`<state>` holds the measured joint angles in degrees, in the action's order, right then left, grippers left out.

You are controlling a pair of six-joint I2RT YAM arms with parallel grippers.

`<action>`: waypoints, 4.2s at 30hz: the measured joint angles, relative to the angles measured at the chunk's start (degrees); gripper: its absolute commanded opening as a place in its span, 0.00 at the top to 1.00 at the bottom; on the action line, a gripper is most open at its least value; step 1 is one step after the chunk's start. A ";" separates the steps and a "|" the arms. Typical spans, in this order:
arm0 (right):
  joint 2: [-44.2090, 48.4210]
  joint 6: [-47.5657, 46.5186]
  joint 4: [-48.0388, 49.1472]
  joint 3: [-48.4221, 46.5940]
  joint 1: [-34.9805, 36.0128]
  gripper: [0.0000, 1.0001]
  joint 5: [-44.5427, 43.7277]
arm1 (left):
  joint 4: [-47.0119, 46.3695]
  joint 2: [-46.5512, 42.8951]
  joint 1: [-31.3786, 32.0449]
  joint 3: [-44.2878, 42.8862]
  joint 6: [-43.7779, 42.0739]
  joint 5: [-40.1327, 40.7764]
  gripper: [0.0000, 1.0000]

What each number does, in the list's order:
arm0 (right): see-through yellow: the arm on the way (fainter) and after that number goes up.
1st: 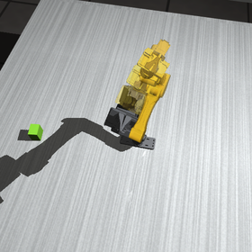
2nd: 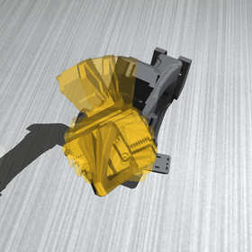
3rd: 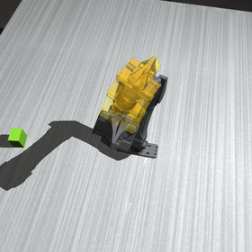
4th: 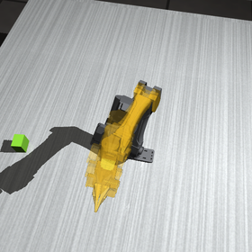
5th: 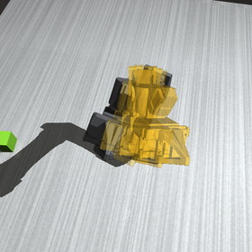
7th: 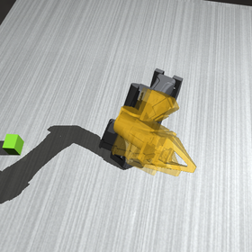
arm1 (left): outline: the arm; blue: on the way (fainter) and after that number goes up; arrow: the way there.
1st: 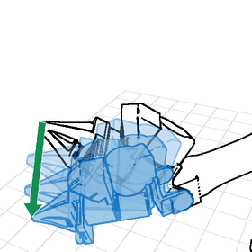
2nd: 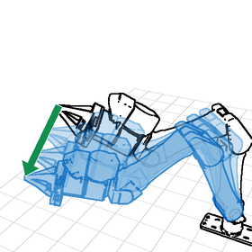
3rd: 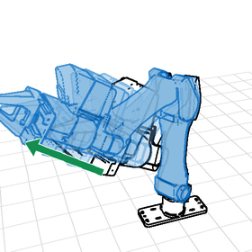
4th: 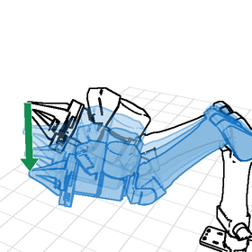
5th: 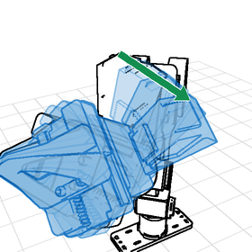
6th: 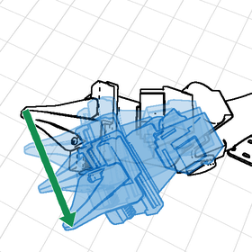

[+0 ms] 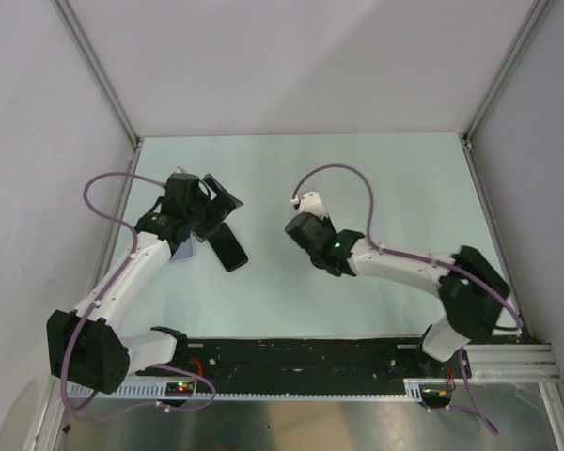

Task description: Put the phone into the phone case

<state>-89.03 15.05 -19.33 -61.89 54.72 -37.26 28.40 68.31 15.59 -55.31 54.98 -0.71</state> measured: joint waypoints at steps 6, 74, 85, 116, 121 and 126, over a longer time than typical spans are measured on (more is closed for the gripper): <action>-14.40 -4.07 -3.69 -0.79 3.69 0.88 -13.16 | -0.02 0.00 0.02 0.04 0.00 0.04 0.00; 8.15 14.97 8.96 10.40 -19.34 0.09 48.74 | 3.41 33.35 2.84 -6.60 -8.13 19.23 0.00; 8.15 14.97 9.01 11.15 -19.34 0.09 48.72 | 1.64 32.63 2.21 -5.60 -9.11 18.23 0.09; -5.38 24.15 29.75 11.43 -8.81 0.15 51.80 | -1.16 27.32 1.51 -0.68 -5.33 9.07 0.48; -11.74 27.65 37.09 11.43 -6.51 0.19 52.35 | -1.16 27.23 1.51 -0.66 -3.89 7.19 0.48; -15.87 30.71 44.04 11.43 -5.20 0.23 52.68 | -1.14 27.04 1.51 -0.61 -3.08 5.81 0.48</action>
<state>-104.90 45.76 24.71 -50.46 49.52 15.42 27.27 95.35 17.10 -55.92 51.90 5.10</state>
